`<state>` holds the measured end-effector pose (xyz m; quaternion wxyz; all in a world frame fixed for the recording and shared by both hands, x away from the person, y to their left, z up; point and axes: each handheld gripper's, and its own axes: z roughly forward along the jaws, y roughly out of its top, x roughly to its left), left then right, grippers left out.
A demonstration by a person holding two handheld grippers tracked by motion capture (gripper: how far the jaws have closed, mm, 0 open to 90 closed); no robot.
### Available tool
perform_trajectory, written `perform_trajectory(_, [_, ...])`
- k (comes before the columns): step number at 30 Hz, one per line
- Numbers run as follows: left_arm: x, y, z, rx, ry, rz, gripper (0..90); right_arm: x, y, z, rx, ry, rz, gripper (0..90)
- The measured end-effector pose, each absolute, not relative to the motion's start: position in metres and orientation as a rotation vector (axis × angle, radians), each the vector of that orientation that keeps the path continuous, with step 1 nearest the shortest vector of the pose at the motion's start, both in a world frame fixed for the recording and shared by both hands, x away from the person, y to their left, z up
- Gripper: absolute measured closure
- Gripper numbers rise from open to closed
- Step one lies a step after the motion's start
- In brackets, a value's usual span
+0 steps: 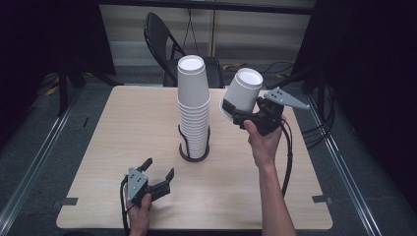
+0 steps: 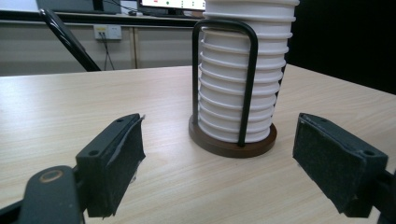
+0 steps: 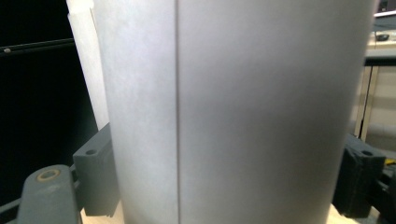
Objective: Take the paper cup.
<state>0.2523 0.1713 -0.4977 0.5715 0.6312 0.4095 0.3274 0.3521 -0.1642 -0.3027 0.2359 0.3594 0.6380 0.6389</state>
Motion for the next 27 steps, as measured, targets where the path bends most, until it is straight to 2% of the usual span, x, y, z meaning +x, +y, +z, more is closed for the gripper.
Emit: perform_trajectory(27, [0.252,0.172,-0.495,1.497,0.946,0.74,16.7,0.328,-0.15,-0.371,1.104,1.846,1.855,15.5])
